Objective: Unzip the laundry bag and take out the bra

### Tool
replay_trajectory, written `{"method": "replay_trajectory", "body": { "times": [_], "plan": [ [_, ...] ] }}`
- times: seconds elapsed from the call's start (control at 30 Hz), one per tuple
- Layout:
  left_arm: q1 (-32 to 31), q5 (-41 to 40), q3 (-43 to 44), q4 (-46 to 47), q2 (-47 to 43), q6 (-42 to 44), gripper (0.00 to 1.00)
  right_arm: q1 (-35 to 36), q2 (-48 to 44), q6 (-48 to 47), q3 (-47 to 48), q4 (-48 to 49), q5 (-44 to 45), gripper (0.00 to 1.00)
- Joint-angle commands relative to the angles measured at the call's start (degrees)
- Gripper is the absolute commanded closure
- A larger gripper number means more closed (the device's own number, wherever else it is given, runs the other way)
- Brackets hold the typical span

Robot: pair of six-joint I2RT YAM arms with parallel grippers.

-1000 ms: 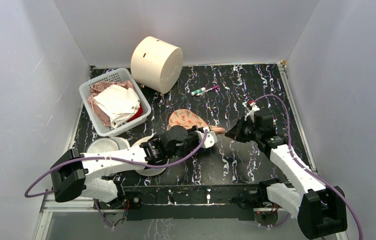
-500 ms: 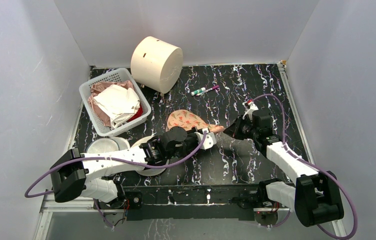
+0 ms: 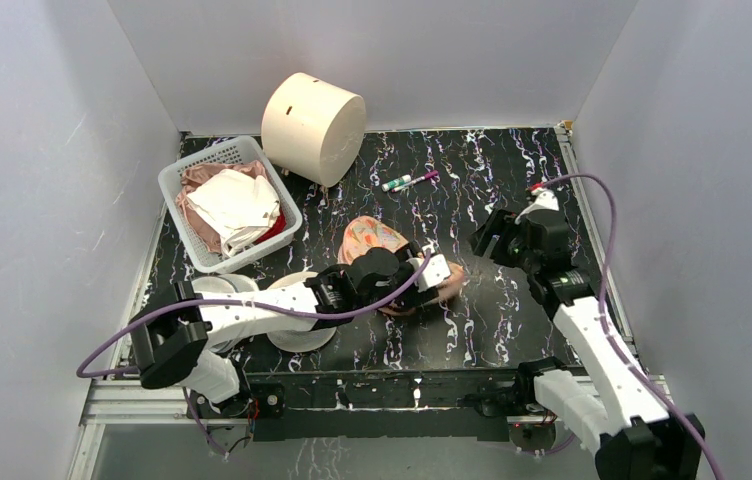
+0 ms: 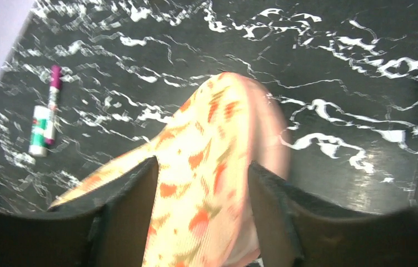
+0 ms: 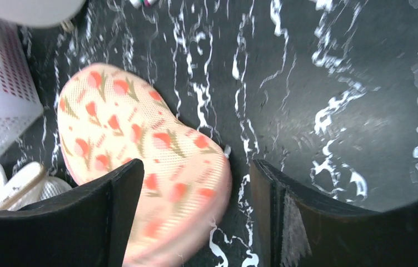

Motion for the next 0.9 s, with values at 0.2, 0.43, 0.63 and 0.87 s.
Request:
{"method": "replay_trajectory", "body": {
  "times": [0.2,0.43,0.63,0.87],
  "plan": [
    [0.0,-3.1,-5.1,9.1,-10.7,-1.0,0.12,-0.3,-7.2,-2.8,7.1,-6.9,2.4,0.19],
    [5.6,-20.0,-6.5,13.9,-15.1,-2.9,0.02,1.8,-3.1,-5.2,8.0,-6.8,-5.8,0.18],
    [15.0,-23.7,-7.6,15.4,-17.6,-7.4,0.02,19.2,1.9,-4.0,10.5,-8.6,7.1,0.18],
    [22.9,-25.2,-7.7,15.0,-18.9,-9.8,0.02,44.4,16.7,-0.6,18.2,-15.9,31.1,0.18]
  ]
}}
